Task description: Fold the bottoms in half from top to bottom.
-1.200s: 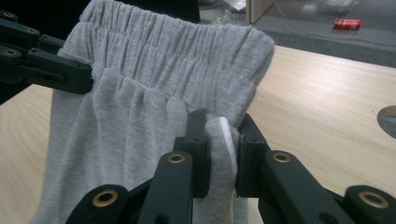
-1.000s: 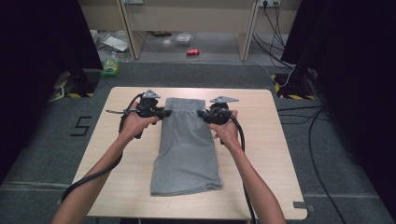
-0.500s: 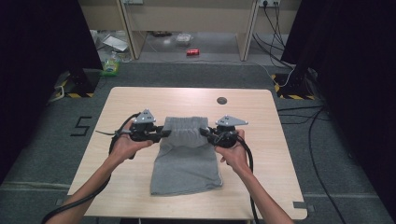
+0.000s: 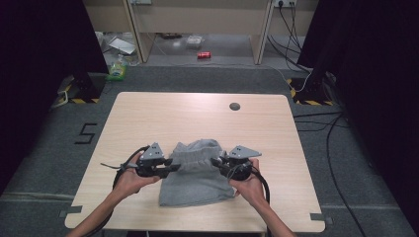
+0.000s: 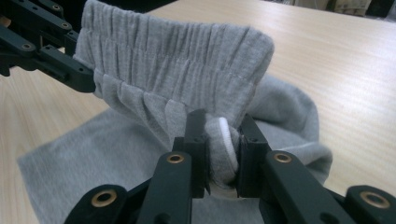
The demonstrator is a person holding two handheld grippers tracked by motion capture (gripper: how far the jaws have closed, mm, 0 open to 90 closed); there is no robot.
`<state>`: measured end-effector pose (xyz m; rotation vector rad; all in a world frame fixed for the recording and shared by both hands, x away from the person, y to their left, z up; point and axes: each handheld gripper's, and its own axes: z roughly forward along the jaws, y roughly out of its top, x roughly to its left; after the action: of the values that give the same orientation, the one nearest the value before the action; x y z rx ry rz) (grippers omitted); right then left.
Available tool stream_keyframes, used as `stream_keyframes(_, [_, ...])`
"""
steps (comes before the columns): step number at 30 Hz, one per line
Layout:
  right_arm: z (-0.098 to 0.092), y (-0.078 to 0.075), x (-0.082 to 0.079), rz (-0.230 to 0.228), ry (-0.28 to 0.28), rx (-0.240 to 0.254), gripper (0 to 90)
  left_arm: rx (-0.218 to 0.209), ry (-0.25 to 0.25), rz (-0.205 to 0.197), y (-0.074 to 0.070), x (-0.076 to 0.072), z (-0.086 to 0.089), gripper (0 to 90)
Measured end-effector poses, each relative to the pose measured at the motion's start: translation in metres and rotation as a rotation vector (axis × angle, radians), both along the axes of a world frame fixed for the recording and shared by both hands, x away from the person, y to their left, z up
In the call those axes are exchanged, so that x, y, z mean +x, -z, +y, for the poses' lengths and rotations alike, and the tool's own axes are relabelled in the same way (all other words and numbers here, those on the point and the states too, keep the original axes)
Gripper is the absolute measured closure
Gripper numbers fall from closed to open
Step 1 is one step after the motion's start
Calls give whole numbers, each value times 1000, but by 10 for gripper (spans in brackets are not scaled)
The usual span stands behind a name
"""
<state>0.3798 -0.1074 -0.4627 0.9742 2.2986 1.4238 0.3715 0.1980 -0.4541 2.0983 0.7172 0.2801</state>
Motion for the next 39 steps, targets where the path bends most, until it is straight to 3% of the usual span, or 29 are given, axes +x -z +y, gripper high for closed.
stream_keyframes(5, [-1,10,-11,6,-18,-35,743,4,11,14,13,-10,-1,684])
stream_keyframes(9, [-4,11,-19,35,-22,-36,622,-15,20,37,19,-16,1,615])
stream_keyframes(17, [-15,-4,-36,18,-37,31,568,-57,22,33,7,-29,11,488])
stream_keyframes(22, [-17,-12,-27,19,-4,18,585,-83,-35,39,2,-21,22,458])
stream_keyframes(26, [-10,-10,-13,60,-6,-27,586,-93,-92,71,6,-14,28,442])
stream_keyframes(32, [9,2,-2,119,-66,-71,579,-111,-151,110,17,-6,34,418])
stream_keyframes(36, [17,8,-17,118,-118,-124,591,-85,-180,105,20,-6,41,414])
stream_keyframes(39, [21,19,-33,107,-149,-196,602,-62,-202,113,25,-4,46,409])
